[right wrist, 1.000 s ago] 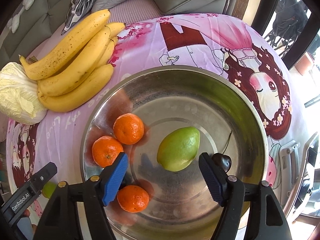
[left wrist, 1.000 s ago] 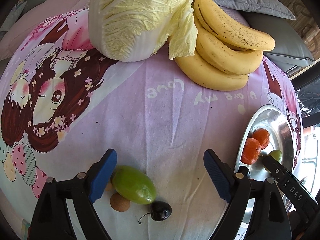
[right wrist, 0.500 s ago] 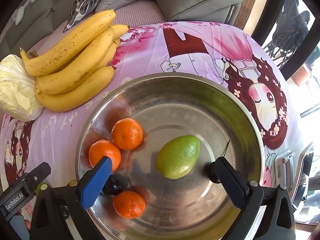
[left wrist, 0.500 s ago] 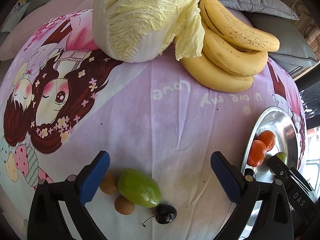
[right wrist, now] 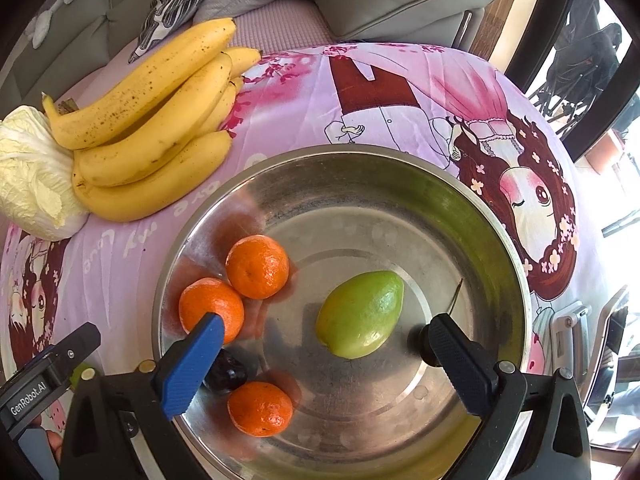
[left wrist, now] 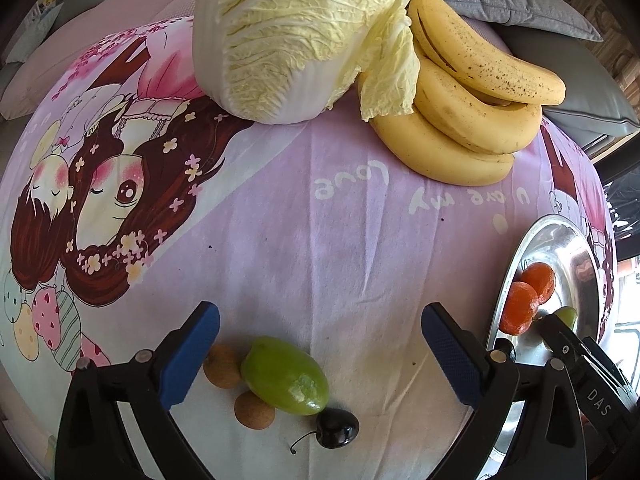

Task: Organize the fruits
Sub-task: 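Move both tools back to the remaining kiwis, pear and cherry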

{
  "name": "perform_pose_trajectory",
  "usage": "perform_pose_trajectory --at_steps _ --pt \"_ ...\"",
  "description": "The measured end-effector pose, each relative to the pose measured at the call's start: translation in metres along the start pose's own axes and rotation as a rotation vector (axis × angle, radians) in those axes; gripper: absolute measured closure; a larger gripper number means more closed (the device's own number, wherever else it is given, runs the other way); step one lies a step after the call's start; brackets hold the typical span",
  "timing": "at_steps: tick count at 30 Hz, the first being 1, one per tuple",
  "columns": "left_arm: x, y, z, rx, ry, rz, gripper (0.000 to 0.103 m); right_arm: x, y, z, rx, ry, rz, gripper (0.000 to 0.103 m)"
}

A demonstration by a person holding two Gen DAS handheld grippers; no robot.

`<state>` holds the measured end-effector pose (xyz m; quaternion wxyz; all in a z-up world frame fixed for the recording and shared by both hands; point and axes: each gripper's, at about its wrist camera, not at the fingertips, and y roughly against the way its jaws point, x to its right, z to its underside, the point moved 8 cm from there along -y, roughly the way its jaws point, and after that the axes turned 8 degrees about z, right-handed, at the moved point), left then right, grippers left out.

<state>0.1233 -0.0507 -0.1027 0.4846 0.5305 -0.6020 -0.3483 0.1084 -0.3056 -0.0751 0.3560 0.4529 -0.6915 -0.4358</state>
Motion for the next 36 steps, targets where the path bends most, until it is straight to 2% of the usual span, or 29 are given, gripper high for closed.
perform_pose_trajectory --at_steps 11,22,32,36 --pt "0.004 0.004 0.001 0.008 0.0 0.008 0.002 -0.002 0.004 -0.001 0.011 0.004 -0.015 0.0" --pt "-0.002 0.026 0.01 0.039 0.028 0.068 0.002 -0.018 0.017 0.002 0.049 0.043 -0.051 0.0" --pt "-0.044 0.05 0.025 0.088 0.083 0.058 0.002 -0.048 0.032 0.027 0.06 0.119 -0.112 0.0" --pt "-0.068 0.061 0.035 0.11 0.118 0.027 0.002 -0.062 0.036 0.042 0.057 0.162 -0.135 0.0"
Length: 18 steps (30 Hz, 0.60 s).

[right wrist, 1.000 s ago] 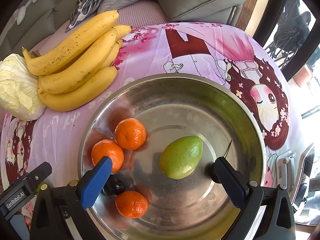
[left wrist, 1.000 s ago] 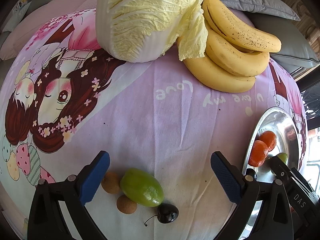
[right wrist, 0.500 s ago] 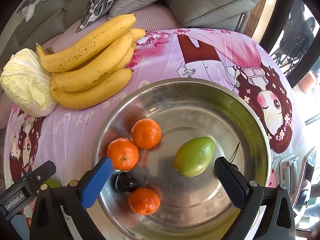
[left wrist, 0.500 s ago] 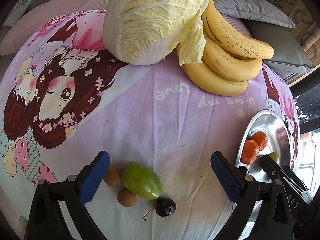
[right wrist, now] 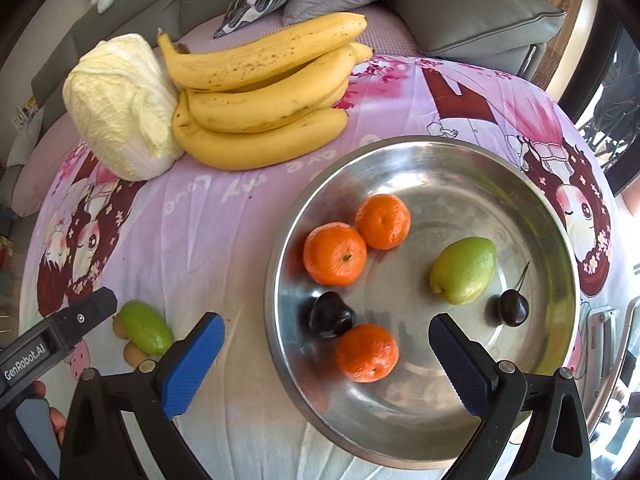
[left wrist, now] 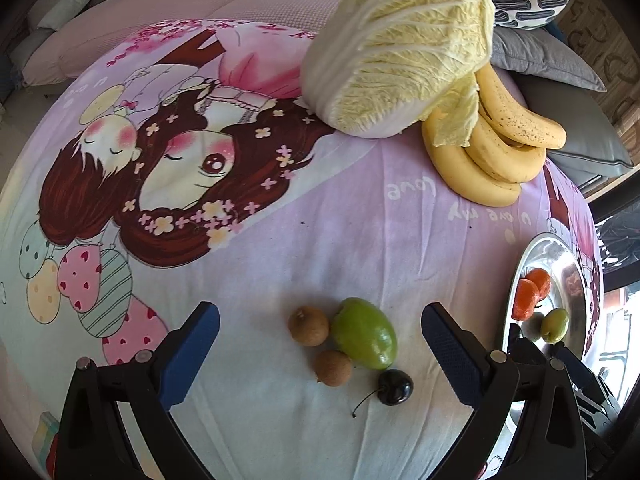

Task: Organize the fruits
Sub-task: 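Move both tools back to the remaining kiwis, pear and cherry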

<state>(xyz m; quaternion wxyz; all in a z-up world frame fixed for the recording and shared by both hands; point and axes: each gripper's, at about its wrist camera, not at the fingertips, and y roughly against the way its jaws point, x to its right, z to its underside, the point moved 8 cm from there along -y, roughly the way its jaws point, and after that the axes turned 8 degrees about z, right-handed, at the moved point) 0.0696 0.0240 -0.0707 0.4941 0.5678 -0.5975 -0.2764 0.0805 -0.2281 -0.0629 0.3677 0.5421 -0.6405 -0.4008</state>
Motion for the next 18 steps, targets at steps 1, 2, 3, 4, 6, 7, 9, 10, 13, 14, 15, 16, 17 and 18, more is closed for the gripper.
perform_pose_trajectory --at_steps 1,2,3,4,6,7,9,10,13,14,15,16,17,18 --pt "-0.004 0.003 0.001 0.003 0.008 -0.005 0.002 -0.004 0.001 0.003 0.001 0.008 0.0 0.0" --pt "-0.004 0.003 0.0 0.003 0.015 -0.01 0.002 -0.007 0.002 0.006 0.002 0.017 -0.003 0.0" --pt "-0.009 0.004 0.003 0.003 0.024 -0.014 0.002 -0.011 0.003 0.009 0.002 0.026 -0.007 0.0" --pt "-0.013 0.005 0.005 0.003 0.033 -0.015 0.002 -0.015 0.004 0.012 0.003 0.035 -0.013 0.0" --pt "-0.021 0.007 0.008 0.002 0.049 -0.015 0.002 -0.024 0.007 0.018 0.005 0.05 -0.029 0.0" --pt "-0.025 0.007 0.011 0.003 0.056 -0.013 0.002 -0.028 0.007 0.021 0.004 0.057 -0.037 0.0" --pt "-0.031 0.009 0.015 0.004 0.068 -0.013 0.002 -0.038 0.009 0.027 0.003 0.076 -0.054 0.0" --pt "-0.034 0.01 0.016 0.003 0.074 -0.012 0.002 -0.043 0.009 0.03 0.002 0.086 -0.061 0.0" --pt "-0.039 0.01 0.02 -0.003 0.091 -0.005 0.002 -0.058 0.01 0.035 -0.001 0.119 -0.082 0.0" --pt "-0.039 0.009 0.02 -0.007 0.094 -0.002 0.002 -0.062 0.01 0.036 -0.005 0.129 -0.095 0.0" --pt "-0.039 0.008 0.02 -0.01 0.094 -0.001 0.002 -0.067 0.01 0.037 -0.009 0.136 -0.111 0.0" --pt "-0.039 0.007 0.02 -0.013 0.092 -0.001 0.002 -0.071 0.01 0.038 -0.012 0.142 -0.122 0.0" --pt "-0.038 0.006 0.021 -0.016 0.089 -0.001 0.002 -0.075 0.01 0.039 -0.013 0.15 -0.128 0.0" --pt "-0.037 0.005 0.021 -0.02 0.087 0.002 0.002 -0.079 0.011 0.04 -0.012 0.158 -0.132 0.0"
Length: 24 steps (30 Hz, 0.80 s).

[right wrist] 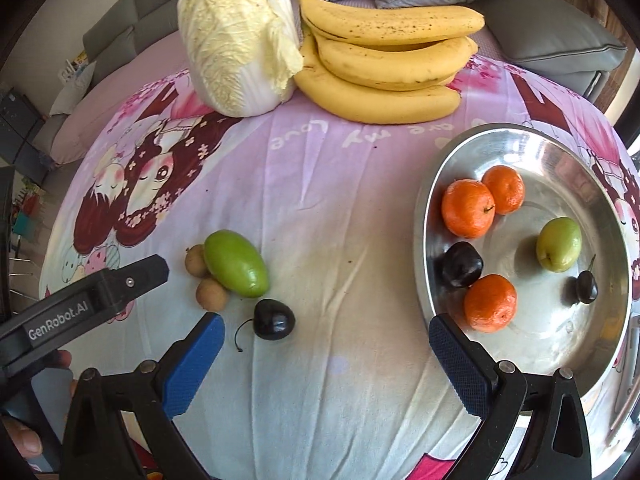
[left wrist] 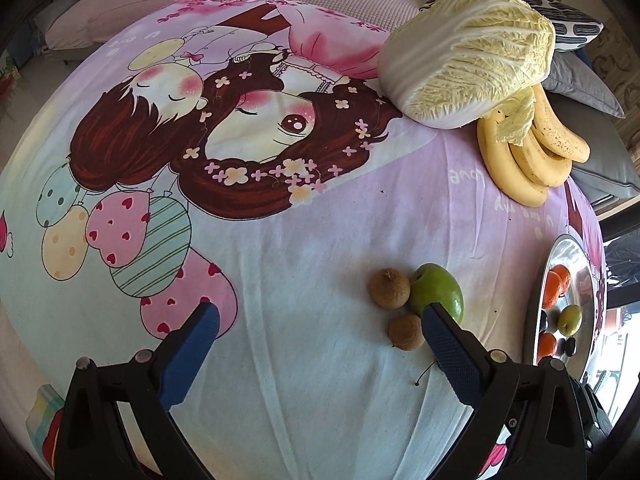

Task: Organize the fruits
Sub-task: 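Move both tools back to the remaining kiwis, pear and cherry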

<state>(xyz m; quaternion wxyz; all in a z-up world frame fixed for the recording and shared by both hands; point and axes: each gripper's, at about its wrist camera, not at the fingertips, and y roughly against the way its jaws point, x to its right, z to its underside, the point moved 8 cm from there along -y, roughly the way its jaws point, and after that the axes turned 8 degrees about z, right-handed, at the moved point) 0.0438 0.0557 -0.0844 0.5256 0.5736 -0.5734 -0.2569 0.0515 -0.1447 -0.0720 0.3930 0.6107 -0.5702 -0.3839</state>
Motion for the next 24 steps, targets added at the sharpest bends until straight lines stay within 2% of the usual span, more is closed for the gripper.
perform_pose_trajectory --at_steps 4,14,16,19,24 --pt "0.002 -0.005 0.0 -0.014 -0.003 0.006 0.002 -0.009 -0.005 0.001 -0.011 0.012 -0.025 0.0" --pt "-0.002 -0.015 -0.005 -0.025 0.008 0.033 0.002 -0.026 -0.021 -0.004 -0.067 0.003 -0.179 0.0" --pt "-0.002 -0.016 -0.006 -0.027 0.018 0.052 0.002 -0.026 -0.023 -0.004 -0.07 0.009 -0.166 0.0" --pt "-0.001 -0.015 -0.007 -0.007 0.007 0.052 0.002 -0.018 -0.029 -0.003 -0.07 0.03 -0.083 0.0" --pt "0.002 -0.018 -0.009 -0.013 0.011 0.069 0.002 -0.018 -0.026 -0.005 -0.053 0.036 -0.106 0.0"
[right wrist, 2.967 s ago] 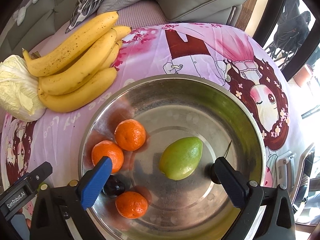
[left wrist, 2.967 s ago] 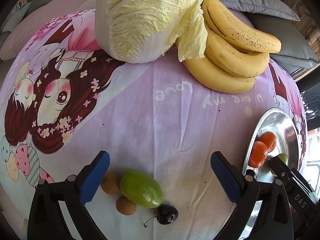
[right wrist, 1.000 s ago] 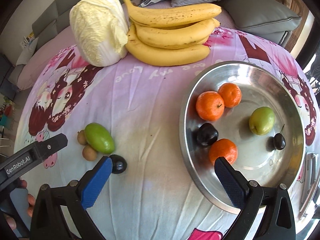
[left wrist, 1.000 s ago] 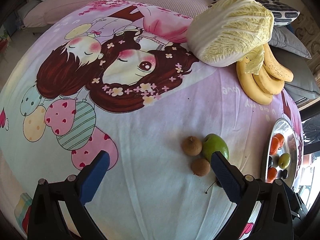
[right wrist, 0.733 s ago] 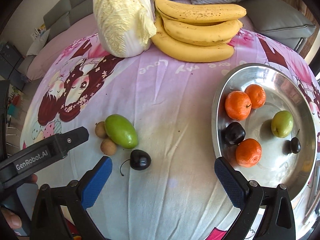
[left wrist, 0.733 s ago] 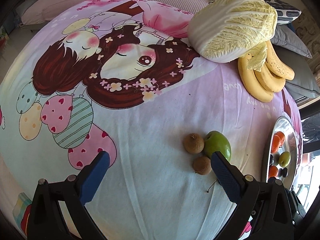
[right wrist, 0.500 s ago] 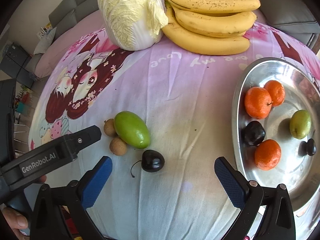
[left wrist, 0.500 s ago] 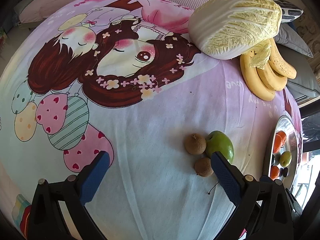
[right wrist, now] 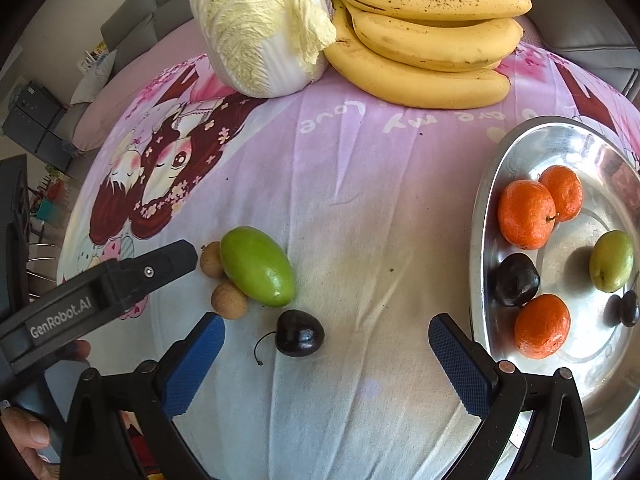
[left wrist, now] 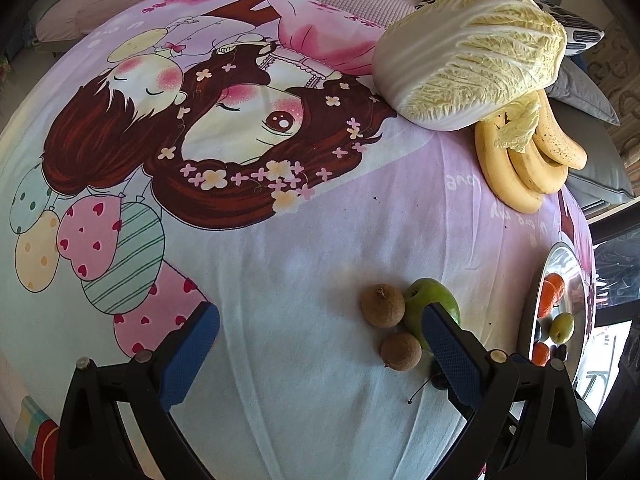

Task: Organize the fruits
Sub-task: 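Move both tools back to the remaining kiwis, pear and cherry, then close the right tool on a dark cherry while the left tool grasps a brown kiwi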

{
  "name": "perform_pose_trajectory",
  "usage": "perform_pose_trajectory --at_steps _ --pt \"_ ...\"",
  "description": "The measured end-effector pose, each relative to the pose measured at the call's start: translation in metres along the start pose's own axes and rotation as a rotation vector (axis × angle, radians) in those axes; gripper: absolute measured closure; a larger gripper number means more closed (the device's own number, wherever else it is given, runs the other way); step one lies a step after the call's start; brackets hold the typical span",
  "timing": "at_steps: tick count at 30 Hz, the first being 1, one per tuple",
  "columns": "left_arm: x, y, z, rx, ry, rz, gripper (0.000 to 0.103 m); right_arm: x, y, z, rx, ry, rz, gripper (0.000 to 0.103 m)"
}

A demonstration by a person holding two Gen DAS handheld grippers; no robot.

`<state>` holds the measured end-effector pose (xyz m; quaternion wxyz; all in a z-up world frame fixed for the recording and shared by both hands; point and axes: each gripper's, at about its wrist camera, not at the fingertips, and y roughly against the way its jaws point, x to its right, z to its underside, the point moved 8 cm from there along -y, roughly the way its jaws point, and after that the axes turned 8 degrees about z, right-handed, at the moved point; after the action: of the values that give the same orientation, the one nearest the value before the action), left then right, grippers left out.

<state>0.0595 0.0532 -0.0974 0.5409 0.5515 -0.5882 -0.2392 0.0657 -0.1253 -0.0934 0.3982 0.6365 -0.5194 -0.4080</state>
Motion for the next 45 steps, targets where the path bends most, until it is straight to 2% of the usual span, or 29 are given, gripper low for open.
perform_pose_trajectory --at_steps 5,10,12,14,16,19,20,22,25,27,29,32,35,37,39,40,41,45 --pt "0.007 -0.005 0.002 -0.015 -0.02 0.01 0.002 -0.003 0.003 -0.001 0.004 0.002 -0.039 0.0" --pt "0.01 -0.015 0.008 -0.075 0.008 0.044 0.002 -0.007 0.005 -0.002 0.017 0.021 -0.047 0.001" --pt "0.01 -0.017 0.009 -0.084 0.023 0.064 0.002 -0.008 0.004 -0.002 0.021 0.033 -0.026 0.002" --pt "0.011 -0.017 0.009 -0.078 0.019 0.064 0.002 -0.008 0.004 -0.002 0.034 0.047 -0.008 0.007" --pt "0.015 -0.017 0.009 -0.072 0.008 0.068 0.002 -0.009 0.005 -0.002 0.038 0.043 -0.028 0.02" --pt "0.025 -0.019 0.009 -0.083 -0.005 0.096 0.004 -0.012 0.005 -0.001 0.041 0.059 -0.024 0.026" --pt "0.029 -0.02 0.011 -0.088 -0.01 0.106 0.008 -0.013 0.004 0.0 0.036 0.06 -0.032 0.028" --pt "0.038 -0.024 0.01 -0.103 -0.024 0.121 0.017 -0.014 0.002 0.001 0.023 0.052 -0.061 0.041" --pt "0.049 -0.031 0.014 -0.132 -0.037 0.146 0.029 -0.015 -0.002 0.003 0.013 0.054 -0.051 0.052" --pt "0.056 -0.036 0.017 -0.145 -0.044 0.166 0.034 -0.015 -0.004 0.004 0.005 0.05 -0.057 0.055" --pt "0.063 -0.039 0.019 -0.151 -0.055 0.188 0.044 -0.015 -0.005 0.004 0.001 0.049 -0.056 0.055" --pt "0.071 -0.044 0.022 -0.169 -0.066 0.212 0.053 -0.017 -0.007 0.006 -0.007 0.048 -0.062 0.063" --pt "0.074 -0.046 0.024 -0.186 -0.075 0.226 0.06 -0.019 -0.009 0.007 -0.014 0.051 -0.065 0.065" --pt "0.078 -0.047 0.026 -0.189 -0.079 0.23 0.064 -0.019 -0.01 0.008 -0.018 0.051 -0.068 0.072" --pt "0.077 -0.047 0.026 -0.187 -0.084 0.226 0.066 -0.019 -0.01 0.008 -0.019 0.049 -0.069 0.073" --pt "0.077 -0.046 0.026 -0.186 -0.085 0.225 0.069 -0.019 -0.01 0.008 -0.018 0.047 -0.07 0.073" --pt "0.076 -0.046 0.026 -0.185 -0.084 0.221 0.078 -0.019 -0.01 0.007 -0.017 0.044 -0.071 0.073" --pt "0.071 -0.04 0.025 -0.187 -0.077 0.222 0.078 -0.02 -0.009 0.006 -0.012 0.033 -0.087 0.073"
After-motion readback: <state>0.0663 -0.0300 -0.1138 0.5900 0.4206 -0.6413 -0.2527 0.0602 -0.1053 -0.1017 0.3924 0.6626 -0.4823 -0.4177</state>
